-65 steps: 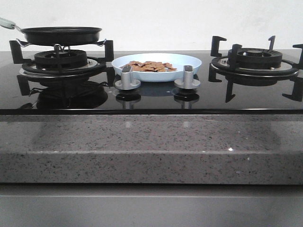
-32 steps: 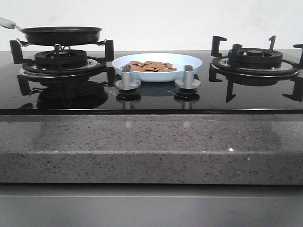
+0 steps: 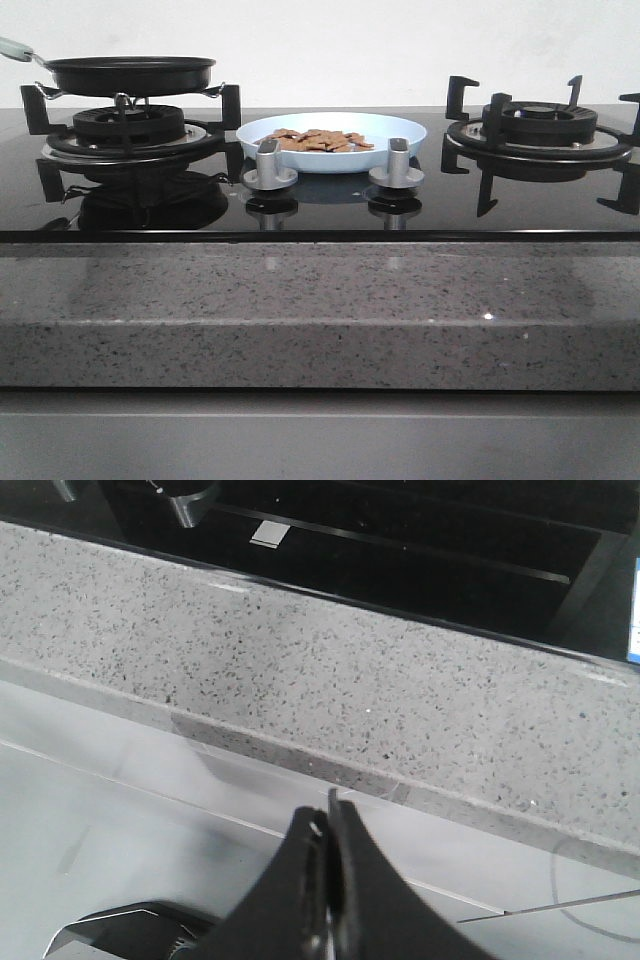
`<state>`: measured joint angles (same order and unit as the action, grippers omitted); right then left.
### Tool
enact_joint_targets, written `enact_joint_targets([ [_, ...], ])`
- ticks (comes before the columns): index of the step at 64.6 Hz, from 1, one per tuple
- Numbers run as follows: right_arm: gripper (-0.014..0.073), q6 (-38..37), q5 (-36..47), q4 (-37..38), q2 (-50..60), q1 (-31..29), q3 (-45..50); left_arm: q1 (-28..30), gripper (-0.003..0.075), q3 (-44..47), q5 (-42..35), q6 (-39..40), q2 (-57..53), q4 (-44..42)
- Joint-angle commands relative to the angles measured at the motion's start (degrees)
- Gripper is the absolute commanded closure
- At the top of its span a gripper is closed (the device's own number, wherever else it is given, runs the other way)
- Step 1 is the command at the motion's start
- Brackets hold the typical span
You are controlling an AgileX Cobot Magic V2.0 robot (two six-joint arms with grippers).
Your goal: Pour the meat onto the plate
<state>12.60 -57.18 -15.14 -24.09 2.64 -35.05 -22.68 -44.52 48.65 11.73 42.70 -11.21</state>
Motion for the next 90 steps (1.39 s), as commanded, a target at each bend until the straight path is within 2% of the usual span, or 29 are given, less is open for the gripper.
enact_joint_targets([
  [1, 0.0662, 0.2, 3.1, -1.0, -0.4, -0.5, -1.2, -0.5, 0.0741, -1.5, -3.5, 0.5, -0.3, -0.3],
  [14, 0.0662, 0.2, 3.1, -1.0, -0.4, -0.5, -1.2, -0.5, 0.0741, -0.7, -4.5, 0.5, -1.7, 0.1],
  [22, 0.0662, 0.2, 3.1, -1.0, -0.4, -0.5, -1.2, 3.6, 0.0741, 3.5, -8.7, 0.4, -6.8, 0.3],
  [33, 0.0662, 0.2, 3.1, -1.0, -0.4, -0.5, -1.2, 12.9, 0.0741, 15.1, -21.1, 0.4, -18.6, 6.5],
  [44, 0.0662, 0.2, 3.1, -1.0, -0.4, -0.5, -1.2, 18.3, 0.0741, 27.1, -32.4, 0.4, -31.9, 12.8],
  [57, 0.0662, 0.2, 3.1, -1.0, -0.4, -0.5, -1.2, 19.2, 0.0741, 36.2, -40.4, 0.4, -40.6, 13.4],
  [81, 0.0662, 0.2, 3.1, -1.0, -0.4, -0.5, -1.2, 19.2, 0.0741, 42.8, -51.5, -0.1, -43.1, 9.1],
  [87, 0.0662, 0.2, 3.1, -1.0, -0.4, -0.5, -1.2, 19.5, 0.0741, 45.2, -53.4, -3.8, -44.0, 12.9],
  [90, 0.0662, 0.2, 3.1, -1.0, -0.4, -0.5, -1.2, 19.5, 0.0741, 45.0, -51.1, -5.3, -44.0, 15.2],
])
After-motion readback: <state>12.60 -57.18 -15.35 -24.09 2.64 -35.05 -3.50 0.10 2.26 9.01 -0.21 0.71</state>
